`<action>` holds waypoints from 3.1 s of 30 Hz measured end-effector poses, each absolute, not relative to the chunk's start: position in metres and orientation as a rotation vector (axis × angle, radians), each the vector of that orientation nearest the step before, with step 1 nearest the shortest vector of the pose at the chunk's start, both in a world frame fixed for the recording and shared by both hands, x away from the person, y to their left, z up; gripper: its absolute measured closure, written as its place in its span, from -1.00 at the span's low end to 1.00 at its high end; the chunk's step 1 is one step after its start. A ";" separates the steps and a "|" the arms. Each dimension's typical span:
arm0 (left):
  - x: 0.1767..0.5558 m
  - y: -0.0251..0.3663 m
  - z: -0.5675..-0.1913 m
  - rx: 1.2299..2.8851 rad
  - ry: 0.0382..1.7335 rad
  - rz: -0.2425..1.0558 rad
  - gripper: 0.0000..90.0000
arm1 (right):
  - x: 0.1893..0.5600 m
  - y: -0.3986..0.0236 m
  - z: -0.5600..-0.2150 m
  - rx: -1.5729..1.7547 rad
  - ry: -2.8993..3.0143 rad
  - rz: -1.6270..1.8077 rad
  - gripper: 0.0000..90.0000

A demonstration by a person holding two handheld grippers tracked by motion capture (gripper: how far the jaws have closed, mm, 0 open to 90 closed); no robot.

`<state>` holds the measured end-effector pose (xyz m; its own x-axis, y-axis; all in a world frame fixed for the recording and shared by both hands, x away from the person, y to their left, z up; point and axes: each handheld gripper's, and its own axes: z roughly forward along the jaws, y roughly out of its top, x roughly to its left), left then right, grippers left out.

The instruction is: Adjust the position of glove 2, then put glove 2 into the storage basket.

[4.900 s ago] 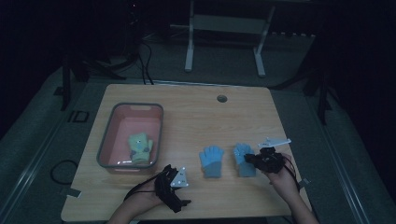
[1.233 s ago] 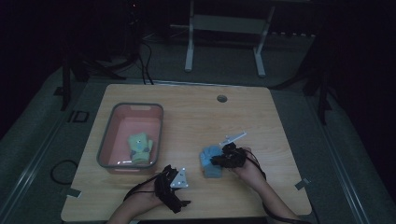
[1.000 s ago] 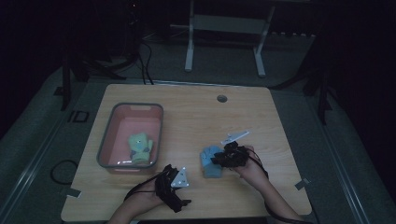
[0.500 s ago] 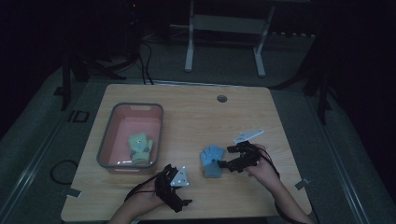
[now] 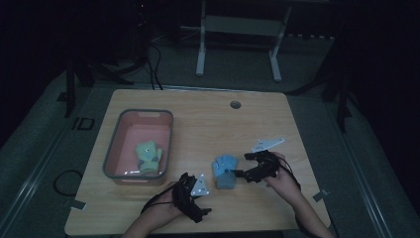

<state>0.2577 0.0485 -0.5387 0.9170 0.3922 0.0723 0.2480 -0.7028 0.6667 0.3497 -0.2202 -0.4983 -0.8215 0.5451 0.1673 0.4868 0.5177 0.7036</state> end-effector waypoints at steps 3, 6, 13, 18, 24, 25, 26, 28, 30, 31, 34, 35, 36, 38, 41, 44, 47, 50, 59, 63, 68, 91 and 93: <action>0.260 0.046 -0.533 2.357 0.457 0.315 -0.89 | 0.349 -0.223 -0.495 0.922 2.657 1.248 -0.73; 0.262 0.043 -0.529 2.341 0.432 0.308 -0.89 | 0.349 -0.224 -0.494 0.898 2.663 1.231 -0.70; 0.266 0.023 -0.528 2.367 0.347 0.357 -0.80 | 0.357 -0.227 -0.493 0.931 2.610 1.208 -0.24; 0.273 0.007 -0.529 2.385 0.290 0.379 -0.66 | 0.366 -0.220 -0.498 0.941 2.619 1.197 -0.14; 0.282 -0.008 -0.529 2.396 0.221 0.407 -0.42 | 0.382 -0.206 -0.514 0.987 2.639 1.160 -0.18; 0.283 -0.009 -0.530 2.397 0.210 0.424 -0.35 | 0.385 -0.204 -0.517 0.990 2.643 1.155 -0.19; 0.285 -0.010 -0.531 2.397 0.207 0.417 -0.31 | 0.386 -0.202 -0.520 0.993 2.656 1.142 -0.19; 0.287 -0.012 -0.534 2.404 0.196 0.409 -0.24 | 0.390 -0.198 -0.526 0.984 2.672 1.110 -0.22; 0.288 -0.014 -0.538 2.414 0.181 0.411 -0.17 | 0.392 -0.194 -0.534 0.967 2.700 1.057 -0.23; 0.288 -0.016 -0.539 2.420 0.180 0.415 -0.16 | 0.393 -0.193 -0.537 0.966 2.705 1.039 -0.26; 0.288 -0.019 -0.544 2.447 0.170 0.429 -0.16 | 0.393 -0.192 -0.544 0.970 2.741 1.003 -0.22; 0.288 -0.020 -0.546 2.453 0.175 0.424 -0.16 | 0.392 -0.193 -0.546 0.963 2.744 1.023 -0.21; 0.288 -0.020 -0.547 2.456 0.176 0.428 -0.17 | 0.391 -0.193 -0.547 0.955 2.741 1.027 -0.21; 0.286 -0.021 -0.548 2.459 0.169 0.457 -0.16 | 0.391 -0.193 -0.546 0.959 2.742 1.021 -0.18; 0.285 -0.023 -0.550 2.455 0.170 0.491 -0.10 | 0.389 -0.190 -0.545 0.923 2.751 0.979 -0.02; 0.286 -0.022 -0.551 2.448 0.181 0.532 0.09 | 0.388 -0.188 -0.544 0.905 2.772 0.973 0.19; 0.290 -0.023 -0.551 2.454 0.211 0.538 0.29 | 0.387 -0.186 -0.544 0.910 2.802 0.989 0.47; 0.292 -0.024 -0.549 2.461 0.225 0.518 0.47 | 0.387 -0.184 -0.544 0.927 2.817 0.987 0.59; 0.297 -0.021 -0.535 2.490 0.217 0.450 0.64 | 0.389 -0.185 -0.540 0.973 2.839 1.025 0.68; 0.297 -0.015 -0.528 2.494 0.225 0.448 0.65 | 0.387 -0.182 -0.535 0.953 2.838 1.037 0.69; 0.295 -0.009 -0.518 2.493 0.235 0.464 0.64 | 0.388 -0.177 -0.526 0.962 2.833 1.080 0.69; 0.291 0.041 -0.464 2.504 0.293 0.541 0.65 | 0.390 -0.127 -0.466 0.849 2.792 1.183 0.70; 0.290 0.045 -0.460 2.503 0.301 0.547 0.65 | 0.391 -0.122 -0.461 0.842 2.791 1.185 0.70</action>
